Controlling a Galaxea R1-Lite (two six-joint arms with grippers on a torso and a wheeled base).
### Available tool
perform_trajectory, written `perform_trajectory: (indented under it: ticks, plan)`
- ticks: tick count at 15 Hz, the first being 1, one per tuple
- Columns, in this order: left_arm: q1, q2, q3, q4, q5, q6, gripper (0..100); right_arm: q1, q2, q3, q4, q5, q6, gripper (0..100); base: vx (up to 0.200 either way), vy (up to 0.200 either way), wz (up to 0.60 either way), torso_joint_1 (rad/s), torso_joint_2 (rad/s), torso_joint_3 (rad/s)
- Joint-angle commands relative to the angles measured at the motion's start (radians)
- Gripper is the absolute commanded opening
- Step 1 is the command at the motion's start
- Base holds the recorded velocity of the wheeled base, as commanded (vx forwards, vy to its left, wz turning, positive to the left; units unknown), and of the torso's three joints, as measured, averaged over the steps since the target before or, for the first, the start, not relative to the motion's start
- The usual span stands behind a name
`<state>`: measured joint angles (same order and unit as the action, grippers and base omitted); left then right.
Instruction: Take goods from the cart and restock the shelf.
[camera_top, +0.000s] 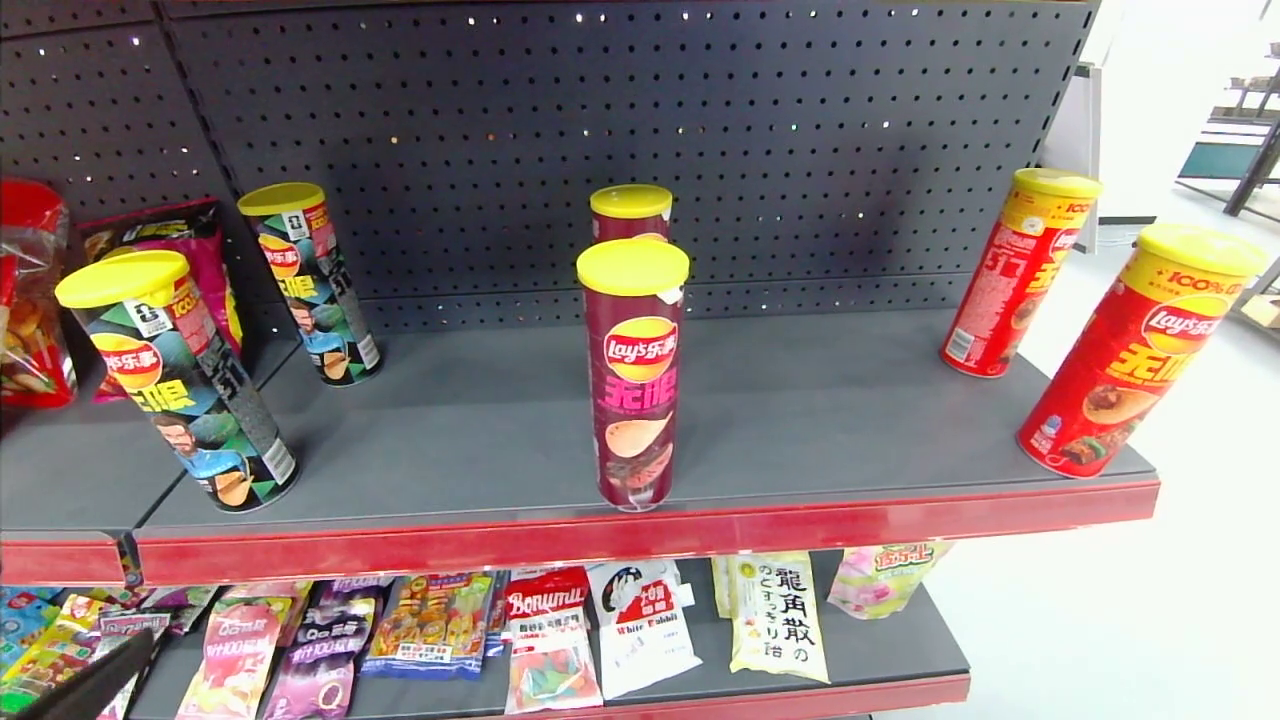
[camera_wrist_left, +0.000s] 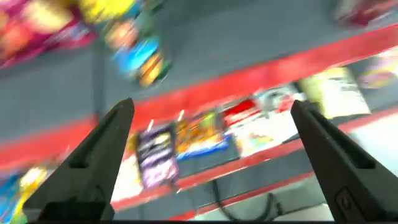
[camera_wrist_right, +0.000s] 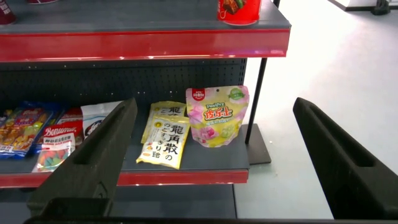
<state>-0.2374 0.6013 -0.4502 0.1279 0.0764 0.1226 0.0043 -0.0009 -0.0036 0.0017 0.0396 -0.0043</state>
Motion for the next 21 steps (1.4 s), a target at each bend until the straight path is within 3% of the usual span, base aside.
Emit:
perform_trajectory:
  ticks: [1,3,4,6,7,8,10,12,14,16,17,18,19,21]
  plan:
    - [0.044,-0.192,0.088,0.03,0.042,0.003,100,0.0,0.001,0.001,0.0,0.0,0.0,100,0.0,0.0,0.0,0.0,0.0,0.0]
    - [0.047,-0.302,0.209,0.027,0.056,-0.104,100,0.0,0.001,0.001,0.0,0.0,0.0,100,0.0,0.0,0.0,0.0,0.0,0.0]
    - [0.055,-0.351,0.246,0.027,0.072,-0.112,100,0.0,0.001,0.001,0.0,0.002,-0.003,100,0.0,0.0,0.0,0.0,0.0,0.0]
    - [0.102,-0.503,0.332,0.05,0.18,-0.118,100,0.0,0.001,0.001,0.0,0.003,0.0,100,0.0,0.0,0.0,0.0,0.0,0.0]
    - [0.102,-0.5,0.344,0.042,0.24,-0.146,100,0.0,0.001,0.001,0.0,0.002,0.0,100,0.0,0.0,0.0,0.0,0.0,0.0]
    - [0.102,-0.498,0.351,0.036,0.237,-0.166,100,0.0,0.001,0.001,0.0,0.003,0.0,100,0.0,0.0,0.0,0.0,0.0,0.0]
    - [0.093,-0.502,0.363,0.012,0.063,-0.176,100,0.0,0.001,0.001,0.0,0.003,-0.003,100,0.0,0.0,0.0,0.0,0.0,0.0]
    - [0.093,-0.502,0.449,-0.182,-0.015,-0.156,100,0.0,0.001,0.001,0.0,0.003,-0.003,100,0.0,0.0,0.0,0.0,0.0,0.0]
    - [0.093,-0.502,0.446,-0.154,-0.02,-0.164,100,0.0,0.001,0.001,0.0,0.003,-0.003,100,0.0,0.0,0.0,0.0,0.0,0.0]
    - [0.093,-0.502,0.447,-0.152,-0.015,-0.192,100,0.0,0.001,0.001,0.0,0.008,-0.003,100,0.0,0.0,0.0,0.0,0.0,0.0]
    - [0.093,-0.502,0.45,-0.137,-0.064,-0.158,100,0.0,0.001,0.001,0.0,0.022,-0.006,100,0.0,0.0,0.0,0.0,0.0,0.0]
    - [0.093,-0.502,0.45,-0.136,-0.069,-0.155,100,0.0,0.001,0.001,0.0,0.022,-0.006,100,0.0,0.0,0.0,0.0,0.0,0.0]
    - [0.093,-0.5,0.447,-0.122,-0.118,-0.112,100,0.0,0.001,0.001,0.0,0.023,-0.01,100,0.0,0.0,0.0,0.0,0.0,0.0]
    - [0.093,-0.502,0.447,-0.122,-0.118,-0.112,100,0.0,0.001,0.001,-0.002,0.023,-0.01,100,0.0,0.0,0.0,0.0,0.0,0.0]
